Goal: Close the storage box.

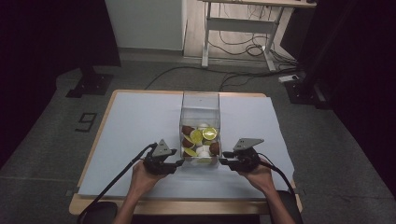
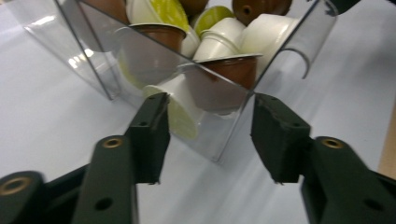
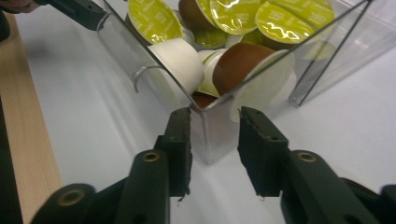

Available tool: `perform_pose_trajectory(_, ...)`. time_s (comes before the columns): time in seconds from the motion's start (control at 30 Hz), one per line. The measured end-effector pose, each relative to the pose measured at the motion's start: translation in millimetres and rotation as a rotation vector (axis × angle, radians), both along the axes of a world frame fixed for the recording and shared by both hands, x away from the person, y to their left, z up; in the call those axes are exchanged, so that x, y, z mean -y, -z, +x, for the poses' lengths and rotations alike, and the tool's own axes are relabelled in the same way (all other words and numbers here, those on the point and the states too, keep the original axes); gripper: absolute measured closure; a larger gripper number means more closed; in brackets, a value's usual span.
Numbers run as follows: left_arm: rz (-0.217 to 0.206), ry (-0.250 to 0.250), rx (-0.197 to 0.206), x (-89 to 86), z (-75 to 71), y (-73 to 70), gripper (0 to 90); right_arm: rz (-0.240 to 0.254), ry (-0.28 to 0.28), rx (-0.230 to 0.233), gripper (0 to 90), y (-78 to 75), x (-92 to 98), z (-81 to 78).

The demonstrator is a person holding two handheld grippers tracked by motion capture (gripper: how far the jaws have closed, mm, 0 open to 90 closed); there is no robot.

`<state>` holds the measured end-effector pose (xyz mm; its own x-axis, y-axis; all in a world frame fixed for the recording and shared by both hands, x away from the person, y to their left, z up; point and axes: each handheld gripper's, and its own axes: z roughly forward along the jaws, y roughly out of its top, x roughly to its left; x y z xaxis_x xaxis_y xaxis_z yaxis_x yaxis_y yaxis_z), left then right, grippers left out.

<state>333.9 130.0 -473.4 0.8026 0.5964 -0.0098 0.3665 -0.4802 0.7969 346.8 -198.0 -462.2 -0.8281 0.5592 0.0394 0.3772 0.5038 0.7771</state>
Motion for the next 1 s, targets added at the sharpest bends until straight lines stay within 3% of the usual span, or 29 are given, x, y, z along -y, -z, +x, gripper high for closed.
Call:
perform_pose_trajectory(0.23, -0.006, 0.014, -0.002, 1.5, 1.5, -1.3, 58.2, -0.008, -0.001, 0.001, 66.4, -0.3, -3.3, 0.7)
perform_pose_trajectory(0.7, -0.006, -0.04, 0.035, -2.4, 8.2, -3.3, 65.8, -0.014, 0.027, 0.013, 69.1, -0.8, -11.9, 6.6)
perform_pose_trajectory(1.0, -0.02, -0.047, 0.034, -3.8, 12.1, -3.3, 66.2, -0.015, 0.03, 0.005, 69.1, 0.5, -13.3, 10.4)
